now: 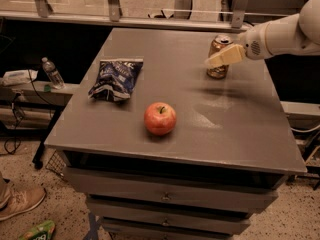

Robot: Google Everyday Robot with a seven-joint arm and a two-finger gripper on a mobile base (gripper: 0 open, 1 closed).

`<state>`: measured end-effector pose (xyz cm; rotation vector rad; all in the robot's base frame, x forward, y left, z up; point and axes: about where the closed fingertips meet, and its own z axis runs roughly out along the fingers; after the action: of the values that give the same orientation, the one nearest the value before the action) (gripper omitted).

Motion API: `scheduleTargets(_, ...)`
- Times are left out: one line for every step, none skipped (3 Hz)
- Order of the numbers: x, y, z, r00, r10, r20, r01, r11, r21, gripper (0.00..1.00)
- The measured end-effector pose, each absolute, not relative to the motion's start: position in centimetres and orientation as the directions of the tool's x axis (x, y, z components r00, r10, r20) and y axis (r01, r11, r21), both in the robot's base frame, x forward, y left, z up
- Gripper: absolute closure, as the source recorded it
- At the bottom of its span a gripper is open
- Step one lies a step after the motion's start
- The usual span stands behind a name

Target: Pick orange can

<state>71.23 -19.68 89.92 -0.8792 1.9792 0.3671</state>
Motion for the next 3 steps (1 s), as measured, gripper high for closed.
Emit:
scheduleTargets(71.9,-18.6,89.8,-0.321,-0.432,-0.843,-0.722,0.688,-0.077,0.19)
scheduleTargets(72.2,-18.2,89.9,-0.315,-0.429,-0.847,-0.731,0.679,-0.072,0.41)
scheduleTargets(72.0,-18.1,91.1,-0.284,-0.403,-0.870,-0.743,0.666,-0.066,0.64)
